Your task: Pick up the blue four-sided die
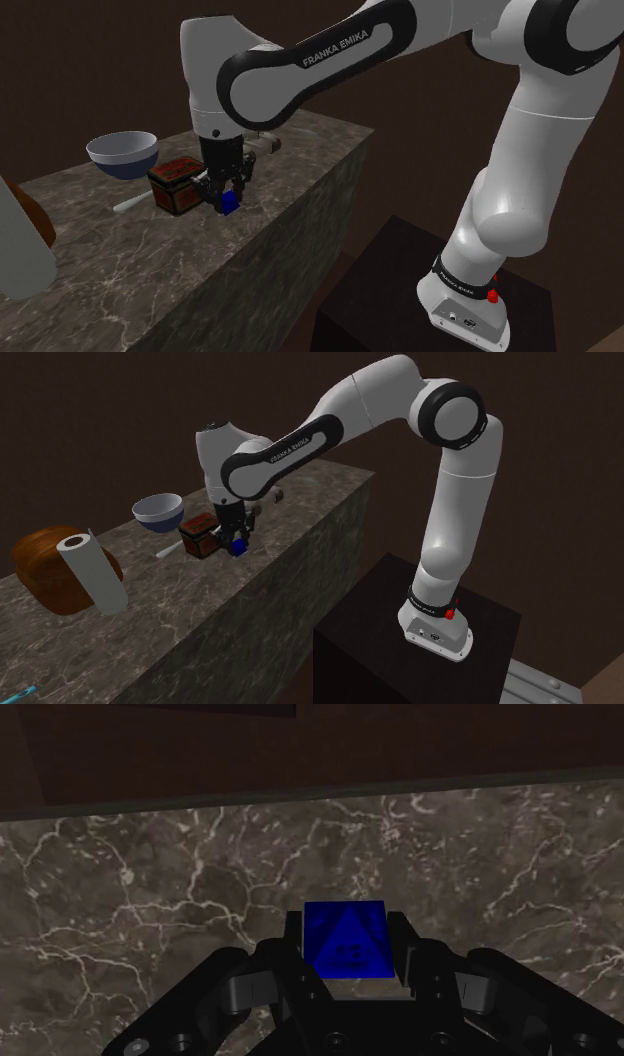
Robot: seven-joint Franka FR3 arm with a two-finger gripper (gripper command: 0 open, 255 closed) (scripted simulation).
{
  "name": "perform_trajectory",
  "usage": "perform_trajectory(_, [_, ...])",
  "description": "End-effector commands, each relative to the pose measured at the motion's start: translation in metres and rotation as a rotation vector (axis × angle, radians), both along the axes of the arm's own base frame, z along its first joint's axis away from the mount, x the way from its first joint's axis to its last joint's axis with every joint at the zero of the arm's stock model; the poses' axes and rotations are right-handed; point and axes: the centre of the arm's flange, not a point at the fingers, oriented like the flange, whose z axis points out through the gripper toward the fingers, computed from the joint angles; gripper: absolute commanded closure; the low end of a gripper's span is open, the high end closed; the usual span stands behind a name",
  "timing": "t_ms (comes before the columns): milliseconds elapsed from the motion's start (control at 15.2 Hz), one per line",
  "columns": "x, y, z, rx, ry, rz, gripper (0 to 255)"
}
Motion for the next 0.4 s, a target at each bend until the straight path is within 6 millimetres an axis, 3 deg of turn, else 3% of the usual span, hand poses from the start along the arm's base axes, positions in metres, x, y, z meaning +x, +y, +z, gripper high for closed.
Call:
perform_trajectory(0, [0.000, 0.000, 0.011, 0.000, 0.000, 0.000, 255])
perform_trajectory(330, [0.000, 0.000, 0.027, 0.000, 0.000, 0.000, 255])
